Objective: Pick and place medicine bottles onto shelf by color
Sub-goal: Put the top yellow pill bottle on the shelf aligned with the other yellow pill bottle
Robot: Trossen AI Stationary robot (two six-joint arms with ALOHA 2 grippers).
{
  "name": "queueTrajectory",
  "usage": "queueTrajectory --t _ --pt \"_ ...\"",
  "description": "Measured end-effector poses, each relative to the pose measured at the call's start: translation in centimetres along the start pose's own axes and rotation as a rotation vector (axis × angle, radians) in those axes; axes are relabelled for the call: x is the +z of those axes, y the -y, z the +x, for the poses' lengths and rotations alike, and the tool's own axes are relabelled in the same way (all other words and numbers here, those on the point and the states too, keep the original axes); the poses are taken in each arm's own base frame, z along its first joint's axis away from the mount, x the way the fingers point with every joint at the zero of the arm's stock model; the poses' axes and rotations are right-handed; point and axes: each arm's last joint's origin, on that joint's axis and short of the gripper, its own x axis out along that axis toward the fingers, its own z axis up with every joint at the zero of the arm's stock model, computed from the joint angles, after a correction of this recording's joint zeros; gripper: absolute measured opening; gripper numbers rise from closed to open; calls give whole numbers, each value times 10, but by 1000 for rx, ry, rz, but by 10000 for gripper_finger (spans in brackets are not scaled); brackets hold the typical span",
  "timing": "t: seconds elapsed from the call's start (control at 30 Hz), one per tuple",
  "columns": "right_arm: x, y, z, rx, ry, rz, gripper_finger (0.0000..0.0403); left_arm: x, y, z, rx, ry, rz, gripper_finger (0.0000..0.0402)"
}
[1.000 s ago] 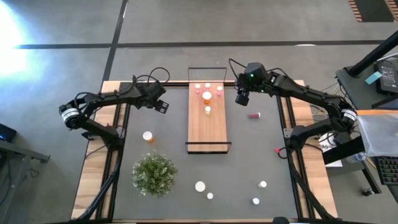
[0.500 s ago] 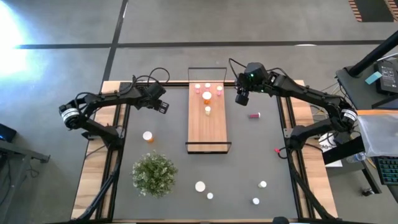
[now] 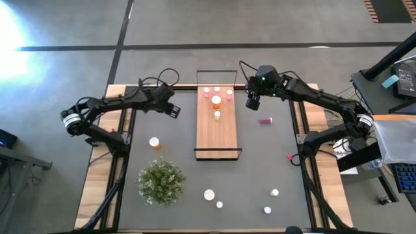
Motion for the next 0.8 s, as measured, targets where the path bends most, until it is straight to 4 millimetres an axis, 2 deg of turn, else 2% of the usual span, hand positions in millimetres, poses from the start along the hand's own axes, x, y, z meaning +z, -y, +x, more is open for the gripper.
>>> queueTrajectory --t 0.23,0.53,0.67,0.8 --pt "0 0 0 0 -1 10 171 4 28 -15 -121 109 127 102" --pt "0 0 0 0 -2 26 171 -2 85 -49 -278 189 352 103" --pt "0 0 0 0 -2 28 171 2 100 -65 -317 243 403 103" --pt "0 0 0 -1 -2 36 171 7 112 -69 -332 254 441 103"
